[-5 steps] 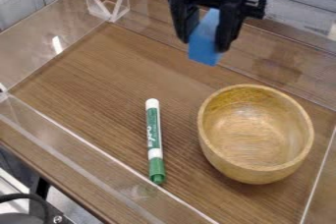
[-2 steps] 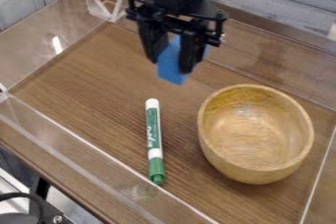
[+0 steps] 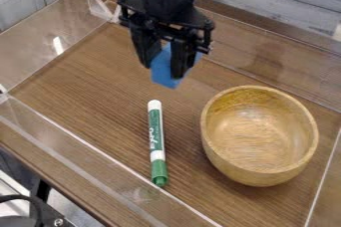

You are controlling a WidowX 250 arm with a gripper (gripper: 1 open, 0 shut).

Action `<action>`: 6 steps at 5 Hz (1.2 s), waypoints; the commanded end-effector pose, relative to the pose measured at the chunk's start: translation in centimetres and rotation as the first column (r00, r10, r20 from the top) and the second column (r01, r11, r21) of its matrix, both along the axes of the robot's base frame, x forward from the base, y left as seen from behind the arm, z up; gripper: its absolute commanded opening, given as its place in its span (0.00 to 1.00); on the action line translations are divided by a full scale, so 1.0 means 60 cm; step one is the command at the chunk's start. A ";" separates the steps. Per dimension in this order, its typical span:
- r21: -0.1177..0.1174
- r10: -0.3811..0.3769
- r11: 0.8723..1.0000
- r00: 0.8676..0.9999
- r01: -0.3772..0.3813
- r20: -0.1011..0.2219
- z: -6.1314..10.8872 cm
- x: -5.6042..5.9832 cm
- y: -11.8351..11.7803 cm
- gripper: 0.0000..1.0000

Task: Remove the blue block from inside the brown bowl and put it on the table

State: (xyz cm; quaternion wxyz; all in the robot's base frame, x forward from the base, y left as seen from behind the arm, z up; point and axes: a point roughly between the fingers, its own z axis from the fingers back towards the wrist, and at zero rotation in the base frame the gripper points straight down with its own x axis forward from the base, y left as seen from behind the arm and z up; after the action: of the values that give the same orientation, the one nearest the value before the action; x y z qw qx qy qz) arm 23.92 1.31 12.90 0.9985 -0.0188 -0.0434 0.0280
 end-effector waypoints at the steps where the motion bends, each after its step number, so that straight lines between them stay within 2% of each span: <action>1: 0.010 -0.001 1.000 0.999 0.000 0.041 -0.009 0.012 0.012 0.00; 6: 0.029 -0.022 0.999 0.997 0.020 0.073 -0.077 0.050 0.050 0.00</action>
State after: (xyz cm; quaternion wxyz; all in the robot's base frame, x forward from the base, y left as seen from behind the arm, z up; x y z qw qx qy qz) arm 26.28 3.90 7.32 0.9981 -0.0100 -0.0593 0.0111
